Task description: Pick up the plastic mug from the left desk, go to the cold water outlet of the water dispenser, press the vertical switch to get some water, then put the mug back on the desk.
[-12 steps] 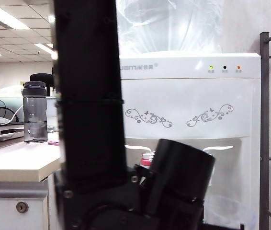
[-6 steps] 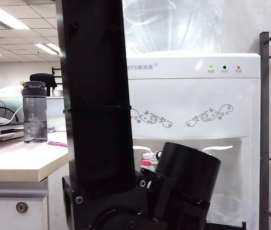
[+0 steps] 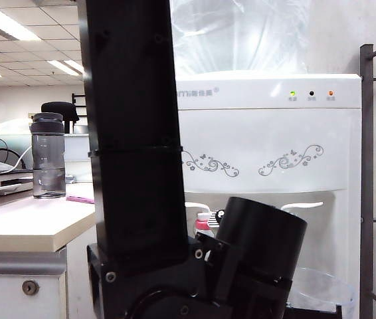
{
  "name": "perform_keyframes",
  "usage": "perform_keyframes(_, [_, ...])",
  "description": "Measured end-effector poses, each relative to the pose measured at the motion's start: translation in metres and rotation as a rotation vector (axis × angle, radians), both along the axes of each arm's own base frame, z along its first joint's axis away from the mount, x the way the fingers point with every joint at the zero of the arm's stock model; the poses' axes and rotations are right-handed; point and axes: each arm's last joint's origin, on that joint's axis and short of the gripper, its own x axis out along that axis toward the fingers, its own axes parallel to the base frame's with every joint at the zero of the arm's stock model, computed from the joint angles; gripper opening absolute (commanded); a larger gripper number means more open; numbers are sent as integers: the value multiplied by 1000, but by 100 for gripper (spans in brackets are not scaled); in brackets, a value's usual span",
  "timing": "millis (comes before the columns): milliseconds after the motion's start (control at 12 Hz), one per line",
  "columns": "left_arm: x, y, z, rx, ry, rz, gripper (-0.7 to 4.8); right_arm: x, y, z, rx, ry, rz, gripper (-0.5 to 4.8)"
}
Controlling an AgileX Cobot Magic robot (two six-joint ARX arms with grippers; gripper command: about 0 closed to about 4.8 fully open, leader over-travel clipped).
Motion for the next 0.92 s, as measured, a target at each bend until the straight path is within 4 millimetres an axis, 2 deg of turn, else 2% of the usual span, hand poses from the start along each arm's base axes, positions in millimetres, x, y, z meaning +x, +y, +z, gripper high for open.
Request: perform_keyframes(919, [0, 1, -2, -5, 17, 24, -6, 0, 0, 0, 0, 0, 0, -1])
